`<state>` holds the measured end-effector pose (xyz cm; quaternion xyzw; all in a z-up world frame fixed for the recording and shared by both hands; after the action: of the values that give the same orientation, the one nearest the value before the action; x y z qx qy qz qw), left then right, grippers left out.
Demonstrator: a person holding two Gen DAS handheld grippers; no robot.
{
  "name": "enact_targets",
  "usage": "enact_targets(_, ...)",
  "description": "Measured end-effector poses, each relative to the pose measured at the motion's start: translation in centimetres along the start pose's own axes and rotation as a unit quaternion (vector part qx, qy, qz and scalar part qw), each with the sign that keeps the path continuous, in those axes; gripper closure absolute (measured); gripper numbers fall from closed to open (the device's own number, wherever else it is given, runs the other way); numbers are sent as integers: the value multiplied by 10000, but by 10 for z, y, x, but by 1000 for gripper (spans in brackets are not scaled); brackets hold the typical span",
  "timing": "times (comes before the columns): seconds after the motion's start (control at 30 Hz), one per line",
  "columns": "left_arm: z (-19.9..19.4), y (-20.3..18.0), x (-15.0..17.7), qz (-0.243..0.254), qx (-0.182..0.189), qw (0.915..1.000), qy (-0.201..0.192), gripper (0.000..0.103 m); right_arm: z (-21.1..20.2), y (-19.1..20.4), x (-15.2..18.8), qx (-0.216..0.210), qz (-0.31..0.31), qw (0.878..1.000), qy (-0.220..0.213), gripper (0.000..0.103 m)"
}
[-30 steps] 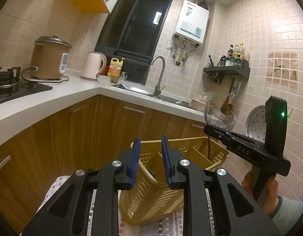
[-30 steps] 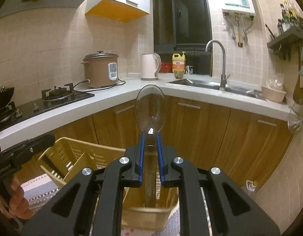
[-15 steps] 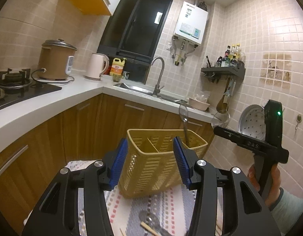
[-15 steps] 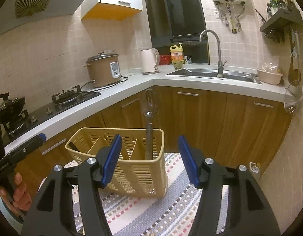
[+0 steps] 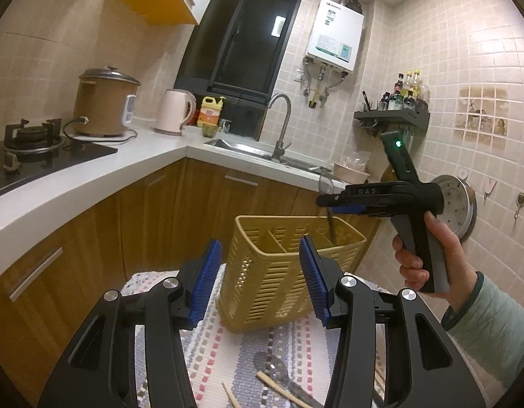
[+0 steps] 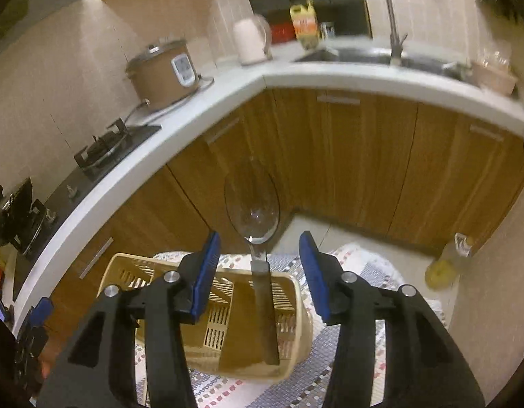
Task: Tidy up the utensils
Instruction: 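Lower the clear spoon into the caddy and open the right gripper, then lower the left gripper onto a wooden chopstick and close it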
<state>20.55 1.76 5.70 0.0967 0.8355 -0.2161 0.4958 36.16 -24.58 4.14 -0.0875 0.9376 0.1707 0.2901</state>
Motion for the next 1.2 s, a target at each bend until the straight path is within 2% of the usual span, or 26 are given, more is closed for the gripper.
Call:
enact_targets(0.07, 6, 4, 0, -39, 2, 10000, 35, 58, 7, 1, -1, 102, -56, 9999, -23, 58)
enact_targets(0.1, 9, 6, 1, -60, 9, 10000, 56, 58, 9, 1, -1, 155, -90, 9998, -52, 62)
enact_targets(0.13, 13, 7, 2, -77, 22, 9999, 74, 58, 9, 2, 0, 168, -142, 9997, -132, 68)
enact_targets(0.2, 19, 10, 5, -120, 45, 9998, 129, 58, 8, 6, 1, 118, -262, 9992, -264, 90)
enact_targets(0.3, 26, 12, 10, -167, 80, 9996, 197, 58, -7, 13, 5, 221, -513, 9960, -693, 96)
enact_targets(0.43, 31, 12, 13, -181, 13, 9996, 210, 58, -27, 19, 14, 301, -675, 9904, -1166, 96)
enact_targets(0.53, 33, 9, 15, -115, 20, 9996, 266, 58, -25, 21, 20, 310, -714, 9913, -1062, 96)
enact_targets(0.63, 31, 8, 17, -134, 12, 9993, 342, 57, -21, 17, 31, 161, -539, 9964, -634, 92)
enact_targets(0.67, 30, 9, 18, -171, 10, 9989, 448, 55, -25, 16, 36, 144, -524, 9970, -557, 86)
enact_targets(0.73, 29, 12, 24, -220, 0, 9969, 758, 54, -36, 12, 47, 370, -522, 9965, -531, 71)
enact_targets(0.77, 27, 12, 28, -234, 18, 9953, 935, 54, -45, 9, 55, 433, -537, 9962, -537, 49)
enact_targets(0.8, 26, 13, 31, -258, 4, 9941, 1057, 54, -51, 9, 63, 428, -554, 9961, -542, 35)
enact_targets(0.9, 24, 15, 54, -334, -153, 9846, 1708, 54, -63, 5, 91, 490, -597, 9966, -295, 35)
enact_targets(0.97, 27, 16, 70, -446, -265, 9747, 2175, 54, -62, 0, 112, 619, -539, 9966, 22, 35)
enact_targets(1.07, 31, 13, 90, -791, -45, 9619, 2617, 57, -51, -6, 146, 408, -307, 9964, 674, 36)
enact_targets(1.13, 34, 10, 98, -1004, 96, 9557, 2765, 58, -45, -9, 164, 307, -171, 9948, 958, 42)
enact_targets(1.2, 35, 6, 106, -1057, 47, 9514, 2894, 61, -38, -12, 186, 136, -12, 9917, 1281, 53)
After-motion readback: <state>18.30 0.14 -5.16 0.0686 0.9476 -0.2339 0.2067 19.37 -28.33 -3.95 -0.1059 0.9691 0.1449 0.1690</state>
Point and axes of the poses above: each gripper's, at about its wrist camera, not at the fingertips, and z roughly the way its jaws point, y to its left, x to its underside, the point moved 7 cm from there along z, roughly the way its jaws point, and after that the axes turned 9 degrees about y, right-handed, at the moved point
